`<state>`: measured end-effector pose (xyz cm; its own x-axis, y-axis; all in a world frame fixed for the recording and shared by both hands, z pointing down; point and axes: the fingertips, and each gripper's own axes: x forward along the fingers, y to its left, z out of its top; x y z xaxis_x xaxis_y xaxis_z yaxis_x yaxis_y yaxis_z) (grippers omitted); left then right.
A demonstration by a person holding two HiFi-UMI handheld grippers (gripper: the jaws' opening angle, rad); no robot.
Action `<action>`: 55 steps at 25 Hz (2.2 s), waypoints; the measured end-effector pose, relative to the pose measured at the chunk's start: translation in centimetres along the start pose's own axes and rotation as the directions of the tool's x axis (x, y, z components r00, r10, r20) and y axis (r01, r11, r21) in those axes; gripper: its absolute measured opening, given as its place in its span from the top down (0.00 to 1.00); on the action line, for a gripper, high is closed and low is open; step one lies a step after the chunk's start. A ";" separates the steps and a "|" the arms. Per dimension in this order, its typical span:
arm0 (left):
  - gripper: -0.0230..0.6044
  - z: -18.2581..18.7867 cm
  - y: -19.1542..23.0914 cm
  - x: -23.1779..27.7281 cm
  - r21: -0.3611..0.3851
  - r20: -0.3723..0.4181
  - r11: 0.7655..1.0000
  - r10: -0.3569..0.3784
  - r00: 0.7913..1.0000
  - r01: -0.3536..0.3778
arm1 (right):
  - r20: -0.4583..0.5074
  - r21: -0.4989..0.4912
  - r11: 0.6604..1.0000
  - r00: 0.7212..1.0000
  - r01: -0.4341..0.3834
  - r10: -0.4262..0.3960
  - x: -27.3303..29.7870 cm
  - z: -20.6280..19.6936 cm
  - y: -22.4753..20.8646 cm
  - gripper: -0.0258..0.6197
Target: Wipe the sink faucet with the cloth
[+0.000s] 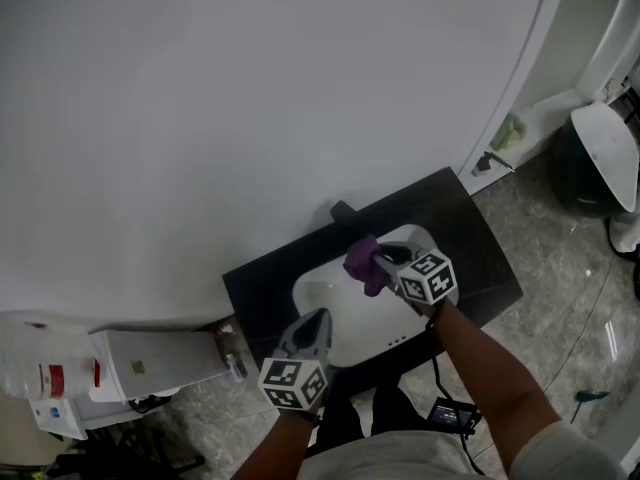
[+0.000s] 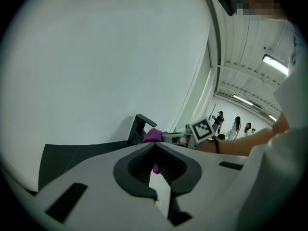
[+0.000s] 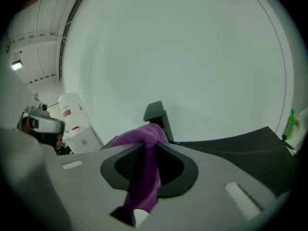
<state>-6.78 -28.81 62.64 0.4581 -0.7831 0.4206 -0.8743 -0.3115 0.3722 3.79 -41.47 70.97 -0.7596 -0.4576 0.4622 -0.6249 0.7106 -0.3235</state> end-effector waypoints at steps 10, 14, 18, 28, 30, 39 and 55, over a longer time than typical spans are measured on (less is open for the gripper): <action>0.96 -1.1 0.4 -0.4 0.025 -0.028 0.999 0.026 0.999 -0.026 | 0.022 0.090 0.986 0.990 -0.143 0.142 4.0 1.6 -2.9 0.85; 0.96 -1.4 0.5 -0.4 0.021 -0.027 1.000 0.011 1.000 -0.010 | -0.006 0.042 0.985 0.986 -0.167 0.167 0.8 -2.8 2.0 0.85; 0.96 -1.1 0.2 -0.5 0.020 -0.022 1.000 -0.007 1.000 0.008 | -0.052 -0.071 0.995 0.996 -0.074 0.071 -0.3 -4.5 5.0 0.85; 0.96 -0.1 0.8 -2.1 0.009 0.009 1.000 -0.020 1.000 0.020 | -0.171 -0.230 0.964 0.969 0.135 -0.176 6.0 1.9 2.0 0.85; 0.96 -0.1 1.4 -2.5 0.004 0.015 1.000 -0.021 1.000 0.021 | -0.163 -0.219 0.966 0.971 0.135 -0.172 4.7 0.4 3.3 0.85; 0.96 1.4 1.9 -3.6 0.002 0.041 0.999 -0.040 0.998 0.040 | -0.037 -0.203 0.960 0.978 0.195 -0.206 -0.8 2.5 6.4 0.85; 0.96 2.9 1.0 -5.8 0.038 0.057 0.998 -0.045 0.997 0.043 | -0.067 -0.104 0.959 0.960 0.263 -0.270 -1.2 1.2 5.7 0.85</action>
<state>-10.83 -26.12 58.20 0.4871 -0.7976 0.3559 -0.8593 -0.3649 0.3585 0.90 -37.52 67.54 -0.5486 -0.5957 0.5866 -0.7801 0.6172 -0.1027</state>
